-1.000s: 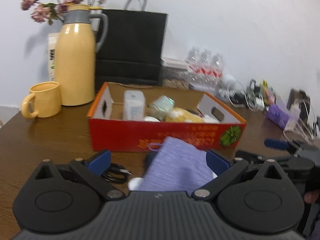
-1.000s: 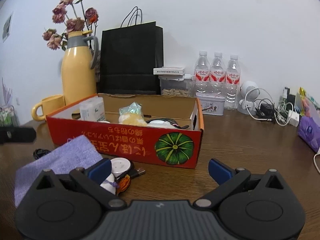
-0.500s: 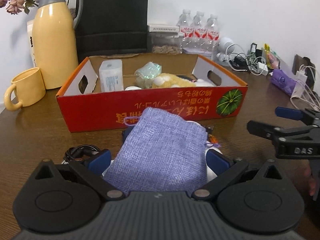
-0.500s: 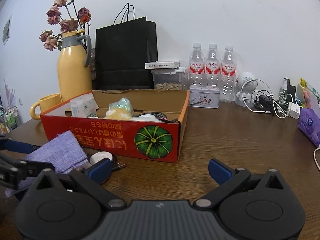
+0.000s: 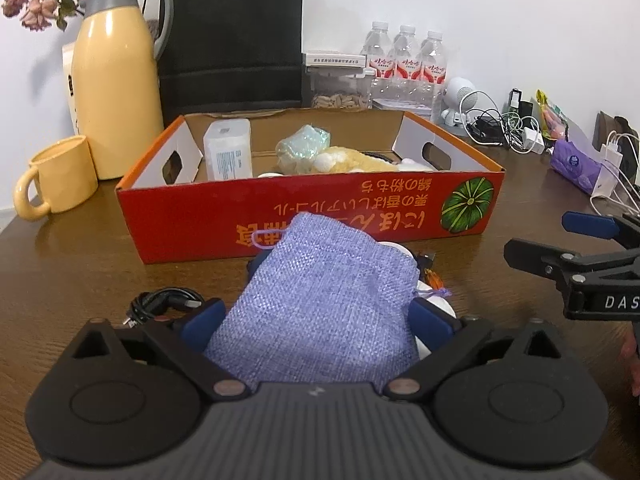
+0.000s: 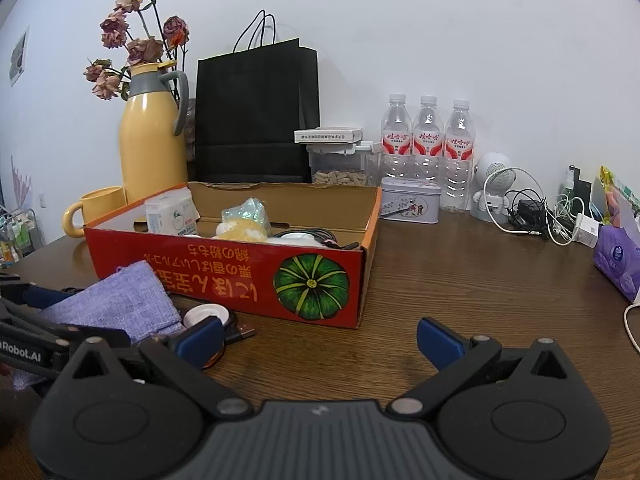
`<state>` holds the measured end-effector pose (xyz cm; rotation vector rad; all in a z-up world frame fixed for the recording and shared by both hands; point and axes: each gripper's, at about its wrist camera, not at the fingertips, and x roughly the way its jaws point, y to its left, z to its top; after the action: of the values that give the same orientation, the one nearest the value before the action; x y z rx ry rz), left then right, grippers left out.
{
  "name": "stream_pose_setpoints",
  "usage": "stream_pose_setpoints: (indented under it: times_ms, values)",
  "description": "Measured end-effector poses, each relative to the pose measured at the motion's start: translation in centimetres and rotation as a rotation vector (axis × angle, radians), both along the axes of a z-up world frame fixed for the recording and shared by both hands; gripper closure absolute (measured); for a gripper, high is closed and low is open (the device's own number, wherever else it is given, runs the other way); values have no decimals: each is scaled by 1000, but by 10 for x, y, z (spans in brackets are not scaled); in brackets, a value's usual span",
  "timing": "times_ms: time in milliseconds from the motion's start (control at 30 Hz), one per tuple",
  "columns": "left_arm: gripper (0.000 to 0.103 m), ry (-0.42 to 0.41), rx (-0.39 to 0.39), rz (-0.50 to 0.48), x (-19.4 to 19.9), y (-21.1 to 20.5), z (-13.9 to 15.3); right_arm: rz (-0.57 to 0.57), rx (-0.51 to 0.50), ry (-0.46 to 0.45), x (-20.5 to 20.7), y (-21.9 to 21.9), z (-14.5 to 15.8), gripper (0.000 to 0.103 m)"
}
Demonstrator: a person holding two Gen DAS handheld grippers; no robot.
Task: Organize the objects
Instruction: 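Lower the left gripper onto the purple cloth pouch and close it, then lift the purple pouch with the left gripper while the right gripper grasps the navy blue case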
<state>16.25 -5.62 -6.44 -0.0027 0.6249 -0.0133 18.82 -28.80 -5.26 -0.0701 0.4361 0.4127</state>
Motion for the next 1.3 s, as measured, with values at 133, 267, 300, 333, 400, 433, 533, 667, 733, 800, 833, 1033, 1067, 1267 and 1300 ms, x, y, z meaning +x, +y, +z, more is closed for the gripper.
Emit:
stream_pose_setpoints:
  times_ms: [133, 267, 300, 333, 400, 433, 533, 667, 733, 800, 833, 1033, 1067, 1267, 1300]
  values:
    - [19, -5, -5, -6, -3, -1, 0, 0, -1, -2, 0, 0, 0, 0]
    - [25, -29, -2, -2, -9, -3, 3, 0, 0, -1, 0, 0, 0, 0]
    - [27, -35, 0, -2, -10, -3, 4, 0, 0, 0, 0, 0, 0, 0]
    - [27, -41, 0, 0, -12, -3, 5, -1, 0, 0, -1, 0, 0, 0]
    - [27, -54, 0, 10, -15, -2, 7, -1, 0, -1, -1, 0, 0, 0]
    - [28, -63, -1, 15, -17, -2, 8, 0, -1, -1, -1, 0, 0, 0]
    - [39, -84, -6, 22, -22, 0, 11, 1, -1, -1, -1, -1, 0, 0]
    - [62, -98, -33, 22, -27, 3, 16, 0, -1, 0, -1, -2, 0, 0]
    - [76, -103, -50, 23, -30, 6, 19, -1, -1, 2, 0, -2, 0, 0]
    - [81, -112, -71, 26, -33, 10, 21, -5, -2, 5, 0, -3, 0, 0]
    - [81, -116, -79, 29, -35, 13, 22, -8, -2, 6, 1, -3, 0, 0]
    - [83, -164, -120, 65, -51, 35, 35, -22, -7, 13, 2, -2, -1, 0]
    - [83, -167, -121, 73, -52, 40, 36, -29, -18, 17, 3, -1, -2, 0]
    - [83, -191, -140, 112, -62, 67, 40, -39, -65, 31, 3, 19, -2, 0]
    - [83, -193, -147, 120, -63, 72, 40, -29, -54, 36, 1, 23, 0, 0]
